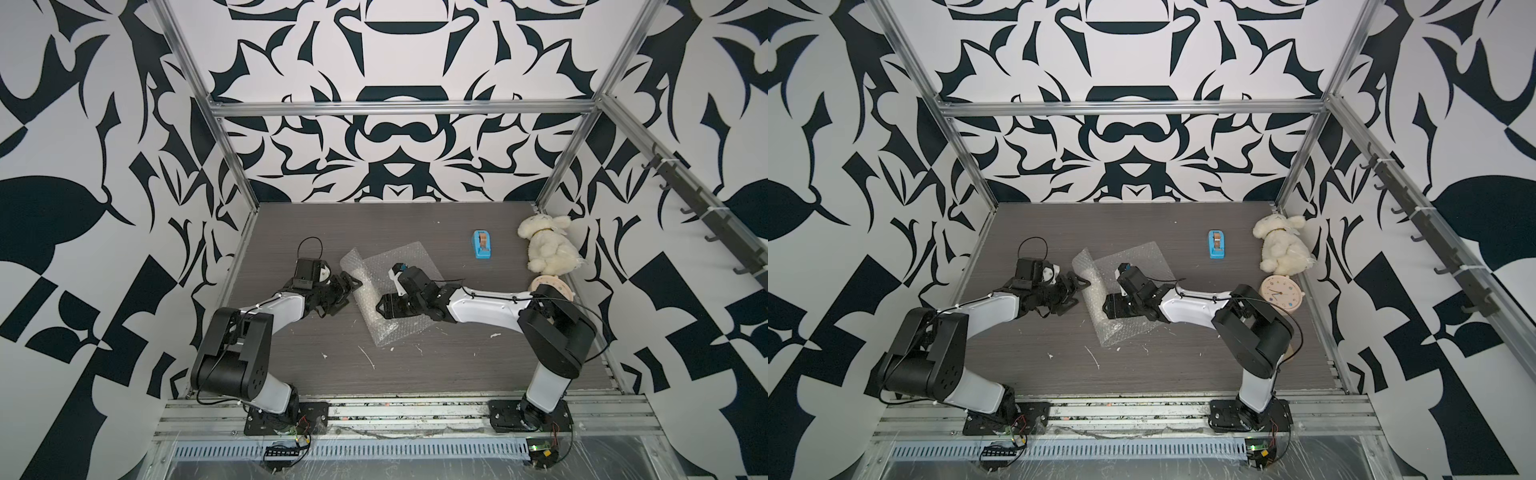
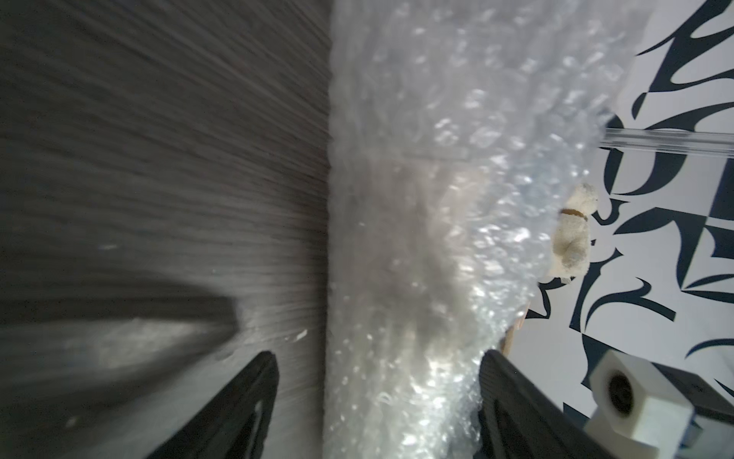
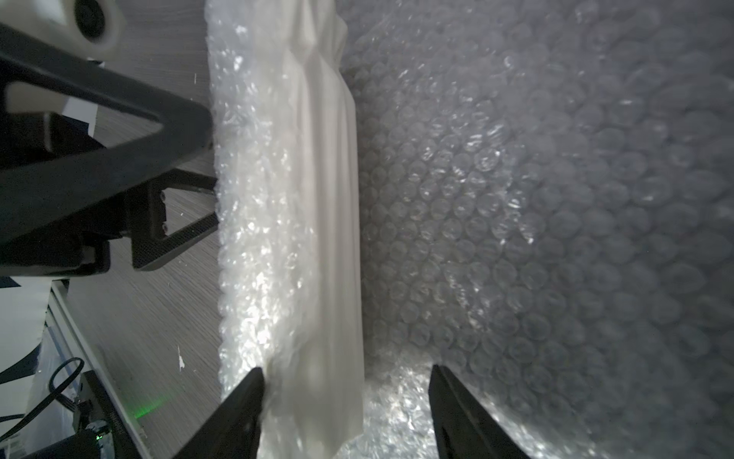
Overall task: Wrap vases in bubble wrap
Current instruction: Wrap the vase in bubble wrap.
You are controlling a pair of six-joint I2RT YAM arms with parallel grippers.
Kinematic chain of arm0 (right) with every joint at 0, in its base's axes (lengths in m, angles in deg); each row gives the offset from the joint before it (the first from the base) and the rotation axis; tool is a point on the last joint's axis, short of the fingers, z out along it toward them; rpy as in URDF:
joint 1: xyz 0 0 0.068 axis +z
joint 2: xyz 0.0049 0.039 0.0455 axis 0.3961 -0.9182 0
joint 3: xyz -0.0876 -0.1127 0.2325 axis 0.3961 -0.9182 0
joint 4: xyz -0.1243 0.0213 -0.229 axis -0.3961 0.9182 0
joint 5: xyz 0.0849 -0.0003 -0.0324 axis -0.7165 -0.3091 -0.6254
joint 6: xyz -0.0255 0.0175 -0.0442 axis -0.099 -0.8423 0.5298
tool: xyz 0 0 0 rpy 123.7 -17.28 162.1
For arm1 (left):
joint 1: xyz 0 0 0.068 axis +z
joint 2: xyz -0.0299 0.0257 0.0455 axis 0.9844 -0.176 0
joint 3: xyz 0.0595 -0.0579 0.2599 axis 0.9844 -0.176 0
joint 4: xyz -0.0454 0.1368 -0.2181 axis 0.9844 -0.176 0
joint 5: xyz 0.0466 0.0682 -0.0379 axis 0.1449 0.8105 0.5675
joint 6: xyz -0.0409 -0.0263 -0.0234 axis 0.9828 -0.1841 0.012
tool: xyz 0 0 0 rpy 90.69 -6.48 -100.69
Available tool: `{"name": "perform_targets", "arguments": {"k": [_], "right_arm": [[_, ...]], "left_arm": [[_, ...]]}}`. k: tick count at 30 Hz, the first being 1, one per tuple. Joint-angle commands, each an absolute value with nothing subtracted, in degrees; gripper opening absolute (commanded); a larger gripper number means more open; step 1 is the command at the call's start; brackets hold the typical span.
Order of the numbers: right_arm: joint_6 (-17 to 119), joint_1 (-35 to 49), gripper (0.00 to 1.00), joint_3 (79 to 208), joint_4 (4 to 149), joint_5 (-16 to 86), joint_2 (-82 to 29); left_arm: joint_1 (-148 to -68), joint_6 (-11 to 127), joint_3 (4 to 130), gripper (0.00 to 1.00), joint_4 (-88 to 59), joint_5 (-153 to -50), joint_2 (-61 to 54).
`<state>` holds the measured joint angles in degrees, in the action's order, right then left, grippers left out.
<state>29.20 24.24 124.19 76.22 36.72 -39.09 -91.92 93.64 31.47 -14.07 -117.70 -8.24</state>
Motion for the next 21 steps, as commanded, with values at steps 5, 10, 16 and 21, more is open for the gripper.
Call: {"name": "perform_targets", "arguments": {"k": [5,10,16,21], "right_arm": [[31.8,22.4,0.71,123.5,78.9,36.1,-35.7],[33.2,21.8,0.72,123.4,81.0,37.2,-33.5],[39.2,21.8,0.74,124.3,89.8,48.9,-27.1],[44.4,22.0,0.76,125.1,91.4,53.7,-22.5]], "left_arm": [[-96.1,91.4,37.4,0.82,-21.0,-110.6,-13.2],[-98.5,92.3,39.7,0.79,-22.0,-108.3,-15.5],[-101.1,91.2,44.8,0.74,-28.2,-105.6,-17.8],[-101.5,91.4,45.3,0.74,-28.7,-105.7,-18.4]]}}
